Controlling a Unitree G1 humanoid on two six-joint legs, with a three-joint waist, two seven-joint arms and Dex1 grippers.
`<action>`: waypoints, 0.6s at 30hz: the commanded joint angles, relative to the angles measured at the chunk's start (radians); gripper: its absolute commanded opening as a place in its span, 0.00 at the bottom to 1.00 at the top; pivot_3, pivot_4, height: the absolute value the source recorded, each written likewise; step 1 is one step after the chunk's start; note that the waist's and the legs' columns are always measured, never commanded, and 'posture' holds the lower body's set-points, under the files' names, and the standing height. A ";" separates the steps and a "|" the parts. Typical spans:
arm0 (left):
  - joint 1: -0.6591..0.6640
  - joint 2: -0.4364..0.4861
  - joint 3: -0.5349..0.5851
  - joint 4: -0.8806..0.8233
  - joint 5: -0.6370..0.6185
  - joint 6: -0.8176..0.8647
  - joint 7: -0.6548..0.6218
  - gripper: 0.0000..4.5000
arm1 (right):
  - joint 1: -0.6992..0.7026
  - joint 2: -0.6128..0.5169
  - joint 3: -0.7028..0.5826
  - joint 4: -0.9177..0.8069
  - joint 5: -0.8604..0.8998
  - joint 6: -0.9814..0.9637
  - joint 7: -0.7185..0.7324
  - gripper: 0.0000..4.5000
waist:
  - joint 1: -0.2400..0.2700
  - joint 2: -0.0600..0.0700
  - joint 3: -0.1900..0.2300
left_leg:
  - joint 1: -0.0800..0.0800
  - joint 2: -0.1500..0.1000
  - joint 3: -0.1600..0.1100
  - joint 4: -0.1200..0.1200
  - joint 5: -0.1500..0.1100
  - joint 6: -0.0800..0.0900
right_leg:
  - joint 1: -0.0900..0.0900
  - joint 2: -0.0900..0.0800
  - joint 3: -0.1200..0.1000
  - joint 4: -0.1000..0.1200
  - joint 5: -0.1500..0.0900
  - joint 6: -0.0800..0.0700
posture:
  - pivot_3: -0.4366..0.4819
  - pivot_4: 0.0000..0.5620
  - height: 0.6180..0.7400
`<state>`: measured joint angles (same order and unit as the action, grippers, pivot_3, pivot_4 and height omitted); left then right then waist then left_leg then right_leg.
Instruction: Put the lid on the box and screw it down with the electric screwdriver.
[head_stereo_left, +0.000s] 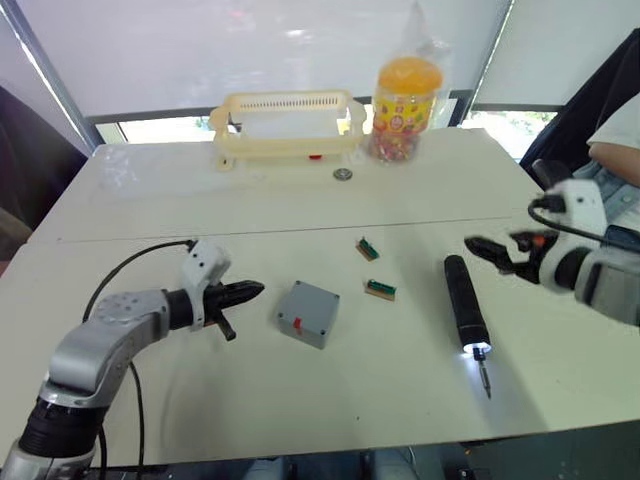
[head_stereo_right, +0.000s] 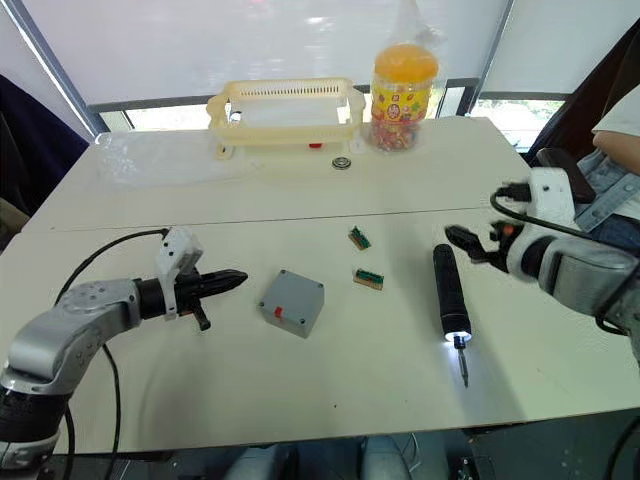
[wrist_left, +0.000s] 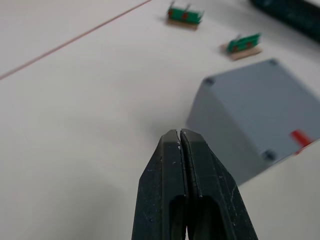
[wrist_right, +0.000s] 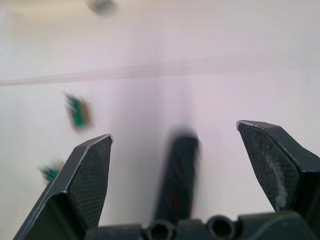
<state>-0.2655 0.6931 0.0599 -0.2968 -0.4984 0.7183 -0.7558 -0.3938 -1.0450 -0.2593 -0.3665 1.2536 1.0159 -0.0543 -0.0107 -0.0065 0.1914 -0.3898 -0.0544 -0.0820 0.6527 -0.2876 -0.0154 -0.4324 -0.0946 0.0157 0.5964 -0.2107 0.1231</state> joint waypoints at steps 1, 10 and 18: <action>0.011 -0.022 -0.001 0.000 0.031 -0.041 0.029 0.00 | 0.060 0.084 0.114 -0.160 -0.080 -0.070 0.160 0.97 | 0.005 -0.001 0.000 | 0.000 0.000 -0.001 0.000 0.000 0.000 | 0.000 0.000 -0.001 0.000 0.000 0.000 | 0.48 0.27 1.00; 0.217 0.001 -0.012 -0.204 -0.036 0.065 0.006 0.00 | -0.042 0.317 0.465 -0.007 -0.647 -0.375 0.317 0.97 | -0.006 -0.002 -0.001 | -0.001 -0.002 0.002 0.003 0.000 0.000 | -0.002 -0.004 0.005 -0.001 0.001 0.001 | 0.48 0.27 1.00; 0.282 -0.008 -0.017 -0.273 -0.077 0.099 0.035 0.00 | -0.194 0.451 0.567 0.234 -0.878 -0.508 0.498 0.97 | 0.001 -0.002 -0.001 | 0.000 -0.001 -0.003 0.002 0.003 -0.005 | -0.001 -0.001 0.001 0.003 0.003 -0.002 | 0.48 0.27 1.00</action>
<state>0.0220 0.6931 0.0473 -0.5363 -0.5690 0.8218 -0.7310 -0.5681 -0.6029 0.2914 -0.1594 0.4266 0.5486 0.4066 -0.0098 -0.0086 0.1906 -0.3899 -0.0554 -0.0844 0.6551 -0.2849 -0.0204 -0.4339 -0.0957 0.0175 0.5991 -0.2075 0.1208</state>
